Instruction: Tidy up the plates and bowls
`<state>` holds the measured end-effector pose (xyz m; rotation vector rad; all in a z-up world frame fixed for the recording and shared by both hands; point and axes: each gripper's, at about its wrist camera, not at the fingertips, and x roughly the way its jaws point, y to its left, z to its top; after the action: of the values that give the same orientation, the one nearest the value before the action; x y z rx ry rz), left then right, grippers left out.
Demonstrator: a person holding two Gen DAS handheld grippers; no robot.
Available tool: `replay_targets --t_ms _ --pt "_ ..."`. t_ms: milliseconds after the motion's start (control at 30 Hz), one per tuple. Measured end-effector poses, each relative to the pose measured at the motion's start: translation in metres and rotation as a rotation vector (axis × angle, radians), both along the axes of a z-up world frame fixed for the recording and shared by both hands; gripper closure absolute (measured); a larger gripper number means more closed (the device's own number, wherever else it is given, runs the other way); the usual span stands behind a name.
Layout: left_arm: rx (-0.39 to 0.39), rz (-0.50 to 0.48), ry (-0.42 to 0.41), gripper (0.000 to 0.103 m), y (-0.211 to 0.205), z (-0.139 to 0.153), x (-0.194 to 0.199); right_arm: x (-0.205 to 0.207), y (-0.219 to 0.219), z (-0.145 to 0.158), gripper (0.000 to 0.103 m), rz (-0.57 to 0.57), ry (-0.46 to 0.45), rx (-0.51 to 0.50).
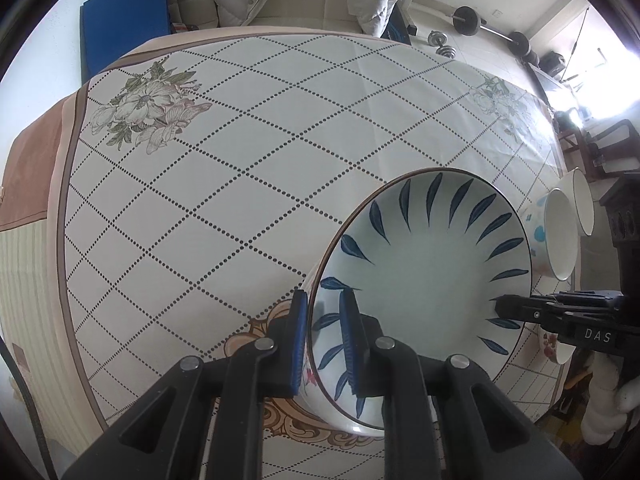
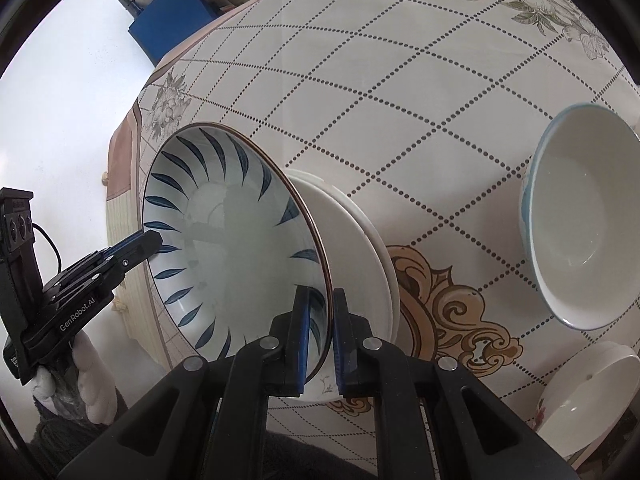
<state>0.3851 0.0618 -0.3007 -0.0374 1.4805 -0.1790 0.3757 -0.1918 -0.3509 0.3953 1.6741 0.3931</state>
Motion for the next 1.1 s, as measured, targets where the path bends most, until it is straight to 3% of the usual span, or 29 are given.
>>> replay_targets --t_ms 500,1100 --pt "0.016 -0.002 0.071 0.089 -0.005 -0.027 -0.02 -0.018 0.008 -0.035 0.091 0.024 0.077 -0.017" --pt "0.046 -0.017 0.125 0.089 -0.017 -0.055 -0.022 -0.02 0.022 -0.053 0.091 0.035 0.107 -0.045"
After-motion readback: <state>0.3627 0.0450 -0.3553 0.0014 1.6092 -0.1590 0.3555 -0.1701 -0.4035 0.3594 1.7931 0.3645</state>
